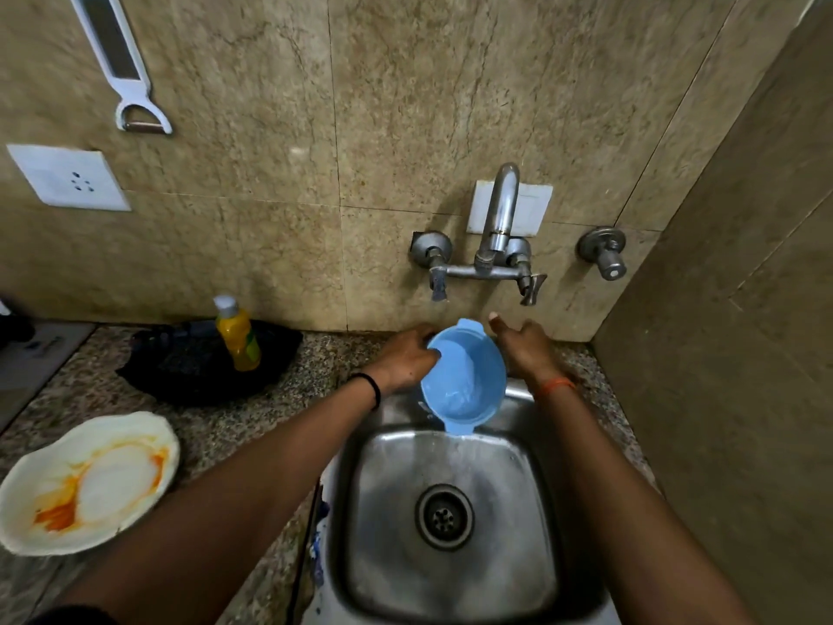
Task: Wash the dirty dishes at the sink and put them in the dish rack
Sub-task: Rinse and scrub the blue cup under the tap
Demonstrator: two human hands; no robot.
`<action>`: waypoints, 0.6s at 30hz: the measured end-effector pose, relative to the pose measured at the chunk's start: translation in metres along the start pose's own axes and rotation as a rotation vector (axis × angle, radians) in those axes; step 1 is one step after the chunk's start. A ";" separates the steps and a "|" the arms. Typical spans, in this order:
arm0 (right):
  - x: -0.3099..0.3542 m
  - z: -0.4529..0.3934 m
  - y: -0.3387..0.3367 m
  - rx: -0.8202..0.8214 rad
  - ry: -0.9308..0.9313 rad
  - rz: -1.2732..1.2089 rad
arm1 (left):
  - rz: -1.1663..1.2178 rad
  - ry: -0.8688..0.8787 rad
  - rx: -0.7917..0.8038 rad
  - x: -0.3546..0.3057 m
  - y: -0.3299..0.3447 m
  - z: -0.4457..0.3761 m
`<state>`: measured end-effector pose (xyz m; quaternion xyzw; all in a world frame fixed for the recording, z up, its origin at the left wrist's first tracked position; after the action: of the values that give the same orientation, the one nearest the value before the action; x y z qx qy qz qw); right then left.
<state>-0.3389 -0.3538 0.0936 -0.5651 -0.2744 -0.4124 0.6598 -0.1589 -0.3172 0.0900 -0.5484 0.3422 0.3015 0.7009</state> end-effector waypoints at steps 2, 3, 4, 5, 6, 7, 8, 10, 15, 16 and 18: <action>-0.010 0.025 0.021 0.378 0.231 -0.326 | 0.076 0.022 -0.060 0.012 -0.008 0.009; -0.016 0.035 0.031 0.577 0.318 -0.456 | 0.113 0.037 -0.096 0.017 -0.013 0.015; -0.022 0.041 0.038 0.748 0.352 -0.552 | 0.157 0.052 -0.135 0.022 -0.017 0.020; -0.027 0.047 0.045 0.877 0.348 -0.619 | 0.205 0.066 -0.172 0.027 -0.022 0.027; -0.028 0.052 0.051 0.974 0.337 -0.670 | 0.254 0.085 -0.207 0.031 -0.027 0.035; -0.027 0.059 0.058 1.043 0.324 -0.710 | 0.303 0.114 -0.237 0.034 -0.034 0.044; -0.024 0.067 0.067 1.099 0.304 -0.747 | 0.343 0.157 -0.252 0.038 -0.040 0.053; -0.013 0.081 0.086 1.167 0.233 -0.794 | 0.373 0.246 -0.263 0.045 -0.051 0.071; 0.022 0.111 0.129 1.041 0.111 -0.816 | 0.287 0.275 -0.285 0.074 -0.082 0.121; 0.029 0.117 0.137 0.995 0.067 -0.760 | 0.206 0.278 -0.284 0.082 -0.088 0.130; 0.043 0.127 0.155 0.874 -0.074 -0.585 | 0.042 0.265 -0.271 0.101 -0.102 0.147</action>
<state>-0.1709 -0.2374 0.0757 -0.1513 -0.5900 -0.4062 0.6811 0.0031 -0.1909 0.0901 -0.6655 0.3992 0.2845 0.5628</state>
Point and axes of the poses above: each hand's wrist, its own z-axis away from the middle knuckle, its own y-axis out of the palm, x = y × z, the point moved 3 cm from there along -z, towards the middle knuckle, and after that the axes turned 5 degrees about x, right-handed, at the moved point
